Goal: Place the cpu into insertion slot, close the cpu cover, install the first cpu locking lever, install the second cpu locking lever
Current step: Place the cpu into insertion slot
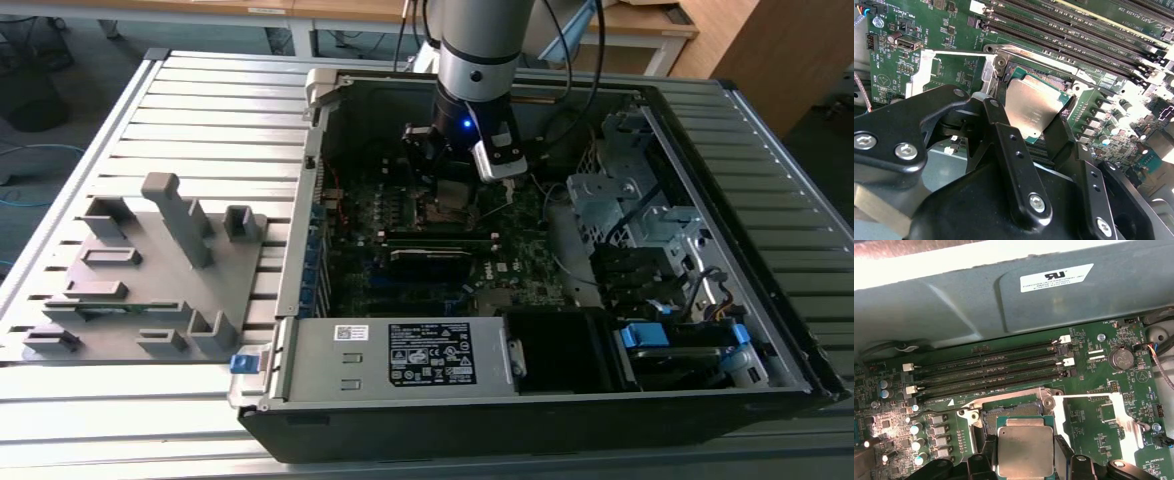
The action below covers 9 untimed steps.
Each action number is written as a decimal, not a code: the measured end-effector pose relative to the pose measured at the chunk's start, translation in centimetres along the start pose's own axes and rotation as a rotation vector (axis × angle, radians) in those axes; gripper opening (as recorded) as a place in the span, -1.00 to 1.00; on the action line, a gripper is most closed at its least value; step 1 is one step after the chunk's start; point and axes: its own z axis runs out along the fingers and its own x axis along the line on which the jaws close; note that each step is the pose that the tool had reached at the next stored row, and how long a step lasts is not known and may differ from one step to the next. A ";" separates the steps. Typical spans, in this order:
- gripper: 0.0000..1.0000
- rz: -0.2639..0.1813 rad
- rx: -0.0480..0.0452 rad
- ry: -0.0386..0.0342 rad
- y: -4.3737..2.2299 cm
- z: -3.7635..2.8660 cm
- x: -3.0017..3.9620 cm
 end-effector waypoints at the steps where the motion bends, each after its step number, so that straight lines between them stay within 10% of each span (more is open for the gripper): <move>1: 0.08 0.001 0.0001 0.0000 0.00 0.00 0.00; 9: 0.08 0.038 -0.0001 -0.0018 0.00 0.00 0.00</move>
